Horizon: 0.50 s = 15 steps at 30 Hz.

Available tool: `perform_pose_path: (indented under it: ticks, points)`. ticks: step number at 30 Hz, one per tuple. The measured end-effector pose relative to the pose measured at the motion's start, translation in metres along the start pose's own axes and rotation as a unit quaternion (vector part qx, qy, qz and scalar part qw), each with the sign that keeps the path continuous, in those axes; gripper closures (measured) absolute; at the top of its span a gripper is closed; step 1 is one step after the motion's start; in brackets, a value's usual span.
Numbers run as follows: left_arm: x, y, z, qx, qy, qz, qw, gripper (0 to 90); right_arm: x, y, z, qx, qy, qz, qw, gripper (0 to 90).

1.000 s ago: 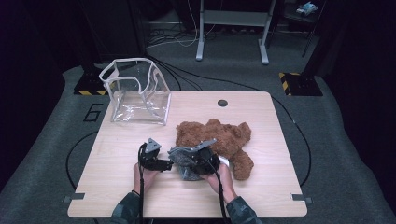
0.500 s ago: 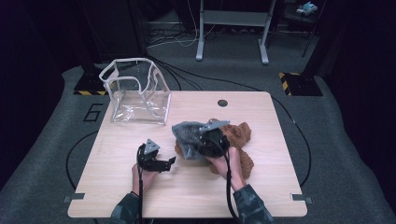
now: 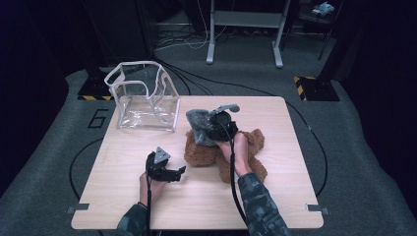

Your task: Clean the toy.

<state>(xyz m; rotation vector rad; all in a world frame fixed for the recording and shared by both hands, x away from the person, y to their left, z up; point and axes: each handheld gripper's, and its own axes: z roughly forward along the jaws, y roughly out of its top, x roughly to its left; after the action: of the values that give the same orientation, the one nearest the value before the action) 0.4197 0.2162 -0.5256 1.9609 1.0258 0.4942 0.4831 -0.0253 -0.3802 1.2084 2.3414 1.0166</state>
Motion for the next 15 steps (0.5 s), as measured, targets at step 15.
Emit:
perform_pose_path:
  ticks: [15]
  points:
    - [0.000,0.000,0.000,0.002,-0.001,0.004,1.0000,6.2,0.015,-0.023,-0.003,0.009,0.041,-0.011,0.9991,73.4]
